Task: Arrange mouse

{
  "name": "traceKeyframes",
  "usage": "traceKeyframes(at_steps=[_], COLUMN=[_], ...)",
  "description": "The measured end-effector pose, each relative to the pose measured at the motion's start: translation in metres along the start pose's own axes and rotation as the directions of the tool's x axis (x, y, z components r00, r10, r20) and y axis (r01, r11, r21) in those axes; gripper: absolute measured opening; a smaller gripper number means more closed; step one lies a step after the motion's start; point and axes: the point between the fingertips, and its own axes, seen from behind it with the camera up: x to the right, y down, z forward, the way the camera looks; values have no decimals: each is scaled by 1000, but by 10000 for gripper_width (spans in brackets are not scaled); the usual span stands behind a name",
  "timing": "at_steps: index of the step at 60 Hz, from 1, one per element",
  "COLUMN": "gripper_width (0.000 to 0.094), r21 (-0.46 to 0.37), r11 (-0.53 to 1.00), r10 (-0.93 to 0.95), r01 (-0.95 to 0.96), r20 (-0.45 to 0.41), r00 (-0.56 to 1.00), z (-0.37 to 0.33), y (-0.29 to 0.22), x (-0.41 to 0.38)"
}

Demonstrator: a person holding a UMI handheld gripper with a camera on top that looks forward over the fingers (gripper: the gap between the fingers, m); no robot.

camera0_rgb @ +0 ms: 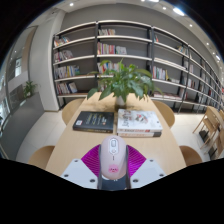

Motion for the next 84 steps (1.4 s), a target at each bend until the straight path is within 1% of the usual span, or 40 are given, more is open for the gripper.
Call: traceKeyframes(at_steps=[4,12,16,20,22,26,30,33,34,35,36,38,41,50,55,62,68,75,84], gripper_width=[320,326,325,346,354,376,432,468,494,555,650,749,808,811,809,811,811,805,807], r21=[-83,-211,-259,-295,-265,-272,-273,-289,-294,-297,-297,-279,-240,-151,-86,-36,-6,-20,-8], r11=[996,977,965,955,964,962,962,957,956,955,955,960,970,988,996,999,1000,1000,999], r10=[-23,-30,-28,-23,-12,-9,-3,5,11,15,19,25,28,29,32,15,15,16,31], r01=[23,32,31,29,17,12,6,-2,-9,-14,-21,-30,-35,-34,-34,-16,-15,-17,-31], r20=[0,14,16,23,18,12,12,10,6,0,-8,-24,-33,-33,-30,-32,-25,-35,-28], r00=[1000,999,999,999,1000,1000,1000,1000,1000,1000,1000,999,999,999,999,999,1000,999,999], z=[31,73,84,89,91,89,89,89,88,87,86,83,73,25,-22,-87,-137,-182,-232], y=[41,114,142,164,161,164,163,164,164,164,162,155,138,83,50,32,39,57,81], x=[-17,-35,-39,-44,-45,-44,-43,-43,-42,-41,-39,-36,-35,-30,-25,-18,-15,-6,3])
